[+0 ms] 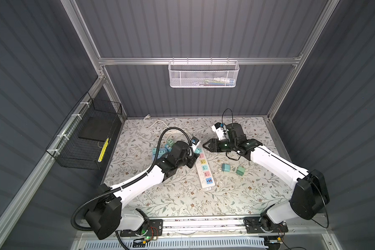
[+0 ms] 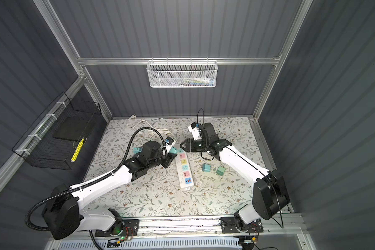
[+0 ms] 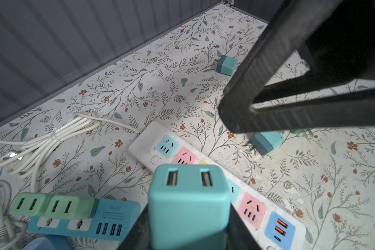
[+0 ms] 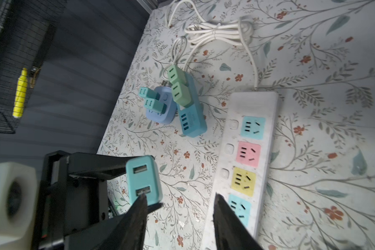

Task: Insert the plug
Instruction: 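Lift the teal adapter with the left gripper toward the right gripper, then grasp the teal adapter with the right gripper while the left gripper holds it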

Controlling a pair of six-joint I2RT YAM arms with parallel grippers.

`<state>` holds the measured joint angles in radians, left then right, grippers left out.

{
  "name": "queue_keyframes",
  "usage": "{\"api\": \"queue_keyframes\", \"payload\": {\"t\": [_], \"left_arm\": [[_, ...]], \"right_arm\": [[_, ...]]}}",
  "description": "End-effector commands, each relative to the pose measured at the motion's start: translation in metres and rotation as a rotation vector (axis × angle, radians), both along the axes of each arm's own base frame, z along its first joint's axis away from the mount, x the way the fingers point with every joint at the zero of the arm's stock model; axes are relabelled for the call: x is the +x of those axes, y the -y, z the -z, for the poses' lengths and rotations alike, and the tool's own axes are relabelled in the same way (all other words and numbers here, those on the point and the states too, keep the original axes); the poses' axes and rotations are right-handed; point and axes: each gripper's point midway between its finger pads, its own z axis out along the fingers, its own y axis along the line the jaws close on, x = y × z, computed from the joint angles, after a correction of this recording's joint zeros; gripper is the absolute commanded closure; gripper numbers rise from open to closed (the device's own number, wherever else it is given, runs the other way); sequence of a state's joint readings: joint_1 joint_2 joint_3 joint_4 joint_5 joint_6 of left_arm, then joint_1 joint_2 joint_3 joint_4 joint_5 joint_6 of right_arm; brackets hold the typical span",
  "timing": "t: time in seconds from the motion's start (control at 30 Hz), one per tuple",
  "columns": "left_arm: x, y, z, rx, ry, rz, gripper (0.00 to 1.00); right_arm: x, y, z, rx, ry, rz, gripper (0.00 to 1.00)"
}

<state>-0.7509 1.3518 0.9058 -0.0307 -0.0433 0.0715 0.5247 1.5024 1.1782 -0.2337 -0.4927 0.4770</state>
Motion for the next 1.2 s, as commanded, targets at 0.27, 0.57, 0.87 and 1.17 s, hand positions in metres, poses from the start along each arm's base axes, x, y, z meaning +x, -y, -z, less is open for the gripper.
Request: {"api": "queue_keyframes", "payload": {"t": [0.27,0.57,0.87,1.17], "left_arm": [[0.005,0.009,-0.017,0.005,0.051,0.054,0.76],[0.005,0.009,-0.017,0.012,0.053,0.056,0.77],[0.010,0.005,-0.018,0.017,0.056,0.021,0.60],[0.034,-0.062,-0.048,-0.058,0.109,-0.443,0.19]], "right_arm": [[-0.013,-0.037,-0.005,0.102,-0.056,-0.140,0.52],[-0.018,-0.048,0.008,0.097,-0.096,-0.164,0.60],[-0.016,-0.047,0.005,0.096,-0.071,-0.158,0.72],[0.006,-0.035,0.007,0.032,0.056,-0.047,0.75]]}}
